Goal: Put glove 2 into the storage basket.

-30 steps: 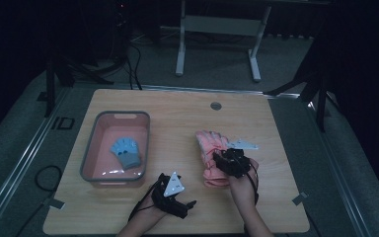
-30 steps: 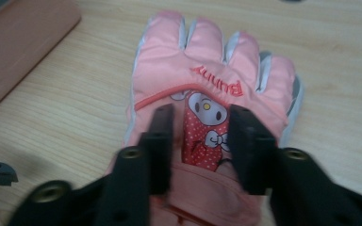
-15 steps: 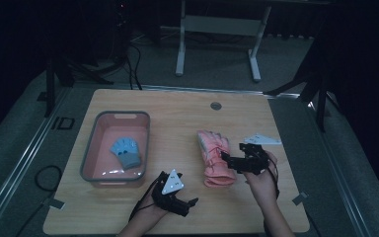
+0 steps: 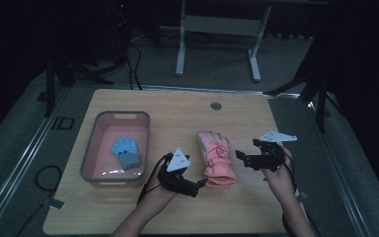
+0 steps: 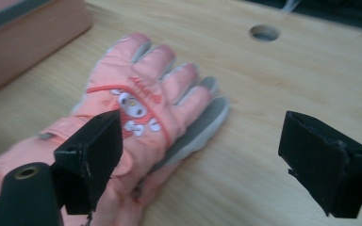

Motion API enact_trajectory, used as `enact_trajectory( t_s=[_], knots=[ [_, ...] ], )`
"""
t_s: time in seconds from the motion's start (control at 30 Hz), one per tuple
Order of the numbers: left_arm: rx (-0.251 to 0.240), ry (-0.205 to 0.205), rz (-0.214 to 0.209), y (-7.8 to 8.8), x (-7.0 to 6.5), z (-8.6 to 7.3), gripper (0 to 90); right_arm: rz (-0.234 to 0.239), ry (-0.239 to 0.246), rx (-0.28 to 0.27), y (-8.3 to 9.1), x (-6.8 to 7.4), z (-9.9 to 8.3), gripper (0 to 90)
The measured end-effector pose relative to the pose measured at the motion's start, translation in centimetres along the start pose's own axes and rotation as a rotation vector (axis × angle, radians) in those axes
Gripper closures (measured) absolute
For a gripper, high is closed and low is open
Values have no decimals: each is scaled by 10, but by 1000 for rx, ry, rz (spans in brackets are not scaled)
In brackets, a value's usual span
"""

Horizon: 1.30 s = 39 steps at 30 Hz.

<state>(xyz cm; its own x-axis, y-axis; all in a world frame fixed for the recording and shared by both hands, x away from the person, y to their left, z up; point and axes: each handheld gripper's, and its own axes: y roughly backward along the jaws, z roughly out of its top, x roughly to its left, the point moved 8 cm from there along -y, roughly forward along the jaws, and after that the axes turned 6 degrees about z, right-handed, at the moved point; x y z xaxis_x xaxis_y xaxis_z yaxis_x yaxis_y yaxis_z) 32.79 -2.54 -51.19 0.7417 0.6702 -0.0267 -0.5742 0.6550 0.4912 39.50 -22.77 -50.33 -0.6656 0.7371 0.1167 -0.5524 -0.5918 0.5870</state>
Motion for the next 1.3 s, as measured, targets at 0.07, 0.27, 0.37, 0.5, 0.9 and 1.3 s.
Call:
enact_trajectory(
  t_s=[0.07, 0.27, 0.37, 0.5, 0.9, 1.3],
  knots=[
    [-1, -6, 12, -8, 4, 11, 82, 7, -11, -6, -4, 2, 2, 112],
    [69, -2, 61, -38, 17, 26, 341, 41, 35, -2, -12, 11, 8, 498],
    [94, -10, 83, -47, 19, 27, 490, 69, 28, 1, -16, 14, 10, 585],
    [169, 64, 112, -68, 26, 19, 483, 97, 4, 40, -36, 17, 4, 596],
    [307, 257, 52, -104, 31, -23, 293, 160, -224, 189, -76, -1, -46, 406],
    [278, 295, -58, -107, 27, -23, 668, 168, -196, 180, -80, 7, -47, 765]
  ],
)
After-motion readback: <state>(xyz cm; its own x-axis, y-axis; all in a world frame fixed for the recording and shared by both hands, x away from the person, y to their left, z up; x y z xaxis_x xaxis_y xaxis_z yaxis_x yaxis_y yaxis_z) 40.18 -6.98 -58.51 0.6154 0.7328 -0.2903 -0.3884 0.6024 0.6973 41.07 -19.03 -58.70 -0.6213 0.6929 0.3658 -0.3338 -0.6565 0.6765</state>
